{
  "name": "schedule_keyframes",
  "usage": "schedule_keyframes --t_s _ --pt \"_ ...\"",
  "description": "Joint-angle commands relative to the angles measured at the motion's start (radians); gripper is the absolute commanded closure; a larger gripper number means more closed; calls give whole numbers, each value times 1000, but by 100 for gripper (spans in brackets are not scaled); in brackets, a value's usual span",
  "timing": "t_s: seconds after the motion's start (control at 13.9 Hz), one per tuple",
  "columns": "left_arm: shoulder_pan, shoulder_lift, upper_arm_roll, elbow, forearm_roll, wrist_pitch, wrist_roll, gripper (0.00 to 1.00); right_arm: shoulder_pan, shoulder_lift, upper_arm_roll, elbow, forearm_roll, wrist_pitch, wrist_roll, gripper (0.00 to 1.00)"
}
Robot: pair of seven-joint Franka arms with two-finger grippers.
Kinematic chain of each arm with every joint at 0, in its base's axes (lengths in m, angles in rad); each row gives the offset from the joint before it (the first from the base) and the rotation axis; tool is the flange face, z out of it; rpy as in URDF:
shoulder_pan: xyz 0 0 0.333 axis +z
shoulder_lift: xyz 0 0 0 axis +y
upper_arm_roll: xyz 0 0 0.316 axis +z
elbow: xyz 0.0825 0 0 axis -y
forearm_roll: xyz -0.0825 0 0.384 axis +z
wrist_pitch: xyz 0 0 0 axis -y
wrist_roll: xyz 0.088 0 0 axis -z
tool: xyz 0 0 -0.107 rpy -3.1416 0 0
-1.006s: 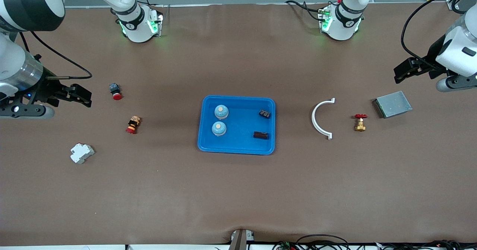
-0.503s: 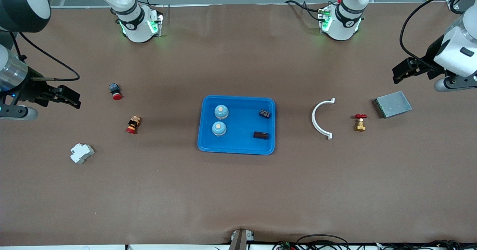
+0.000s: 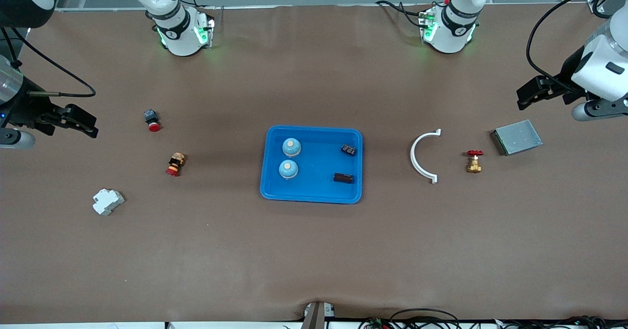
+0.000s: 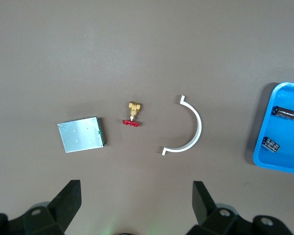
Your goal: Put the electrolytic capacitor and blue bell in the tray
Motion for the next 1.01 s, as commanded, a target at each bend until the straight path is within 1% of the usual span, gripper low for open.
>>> schedule_keyframes --t_s 0.0,0.43,0.65,0.86,0.93 --pt "4 -14 -1 -1 -22 -2 19 0 -36 -44 24 -55 -12 6 -6 0" --pt "4 -11 1 8 -19 -2 20 0 -27 -49 21 -63 -12 6 -2 0" --pt "1 -2 -1 22 -20 -2 16 0 -7 -49 4 -60 -14 9 -2 0" --pt "1 0 1 21 -17 -2 16 0 65 -47 -74 -60 -14 9 -2 0" --pt "1 -2 1 21 -19 -4 16 0 67 -46 -79 -60 -12 10 -3 0"
